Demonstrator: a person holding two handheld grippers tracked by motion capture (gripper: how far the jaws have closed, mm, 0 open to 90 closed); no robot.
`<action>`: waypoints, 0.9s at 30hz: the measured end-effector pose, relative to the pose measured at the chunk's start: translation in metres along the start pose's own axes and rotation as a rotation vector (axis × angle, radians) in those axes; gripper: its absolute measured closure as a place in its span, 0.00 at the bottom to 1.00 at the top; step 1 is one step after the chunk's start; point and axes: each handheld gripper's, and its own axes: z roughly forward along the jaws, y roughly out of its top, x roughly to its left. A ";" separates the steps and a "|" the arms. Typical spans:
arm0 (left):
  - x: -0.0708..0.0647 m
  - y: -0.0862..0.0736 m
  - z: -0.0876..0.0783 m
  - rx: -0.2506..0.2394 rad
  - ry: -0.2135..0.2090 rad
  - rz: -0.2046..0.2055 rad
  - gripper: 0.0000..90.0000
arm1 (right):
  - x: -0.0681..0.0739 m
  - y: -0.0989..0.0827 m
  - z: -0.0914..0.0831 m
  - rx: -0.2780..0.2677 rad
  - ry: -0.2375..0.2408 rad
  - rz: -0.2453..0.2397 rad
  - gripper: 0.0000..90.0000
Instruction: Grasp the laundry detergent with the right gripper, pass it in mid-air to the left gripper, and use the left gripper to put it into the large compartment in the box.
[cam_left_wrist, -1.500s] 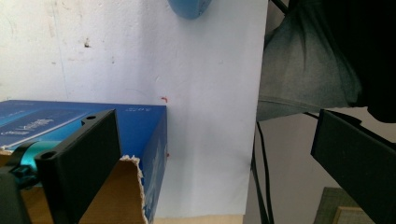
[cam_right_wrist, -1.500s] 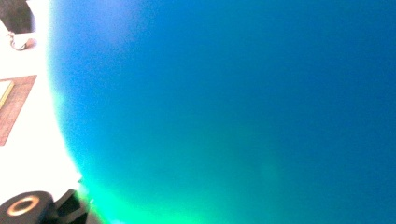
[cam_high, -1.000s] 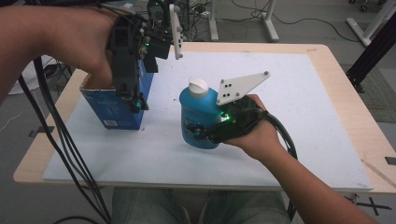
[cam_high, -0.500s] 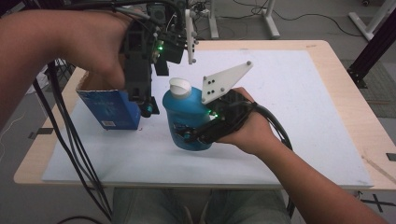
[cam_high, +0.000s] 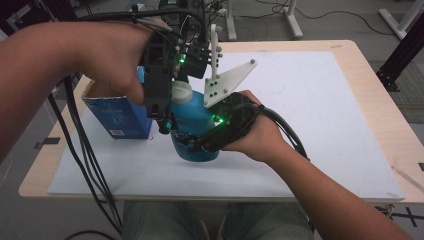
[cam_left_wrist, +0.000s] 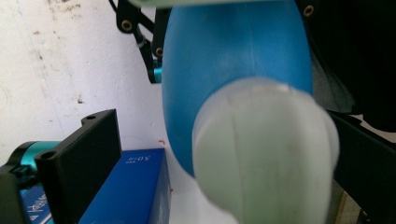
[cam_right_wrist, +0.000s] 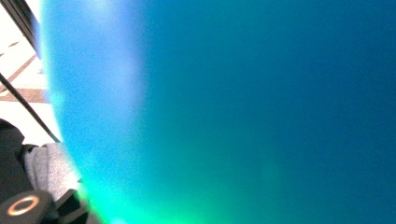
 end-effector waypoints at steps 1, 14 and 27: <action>0.000 0.001 0.000 0.002 0.002 0.000 0.02 | 0.000 0.001 0.000 0.000 0.000 0.000 0.52; -0.001 0.005 0.006 0.002 0.007 0.008 0.02 | -0.002 0.005 0.003 -0.010 0.004 0.005 0.52; -0.001 0.007 0.009 0.006 0.000 0.011 0.03 | -0.002 0.007 0.005 -0.017 0.002 0.013 0.52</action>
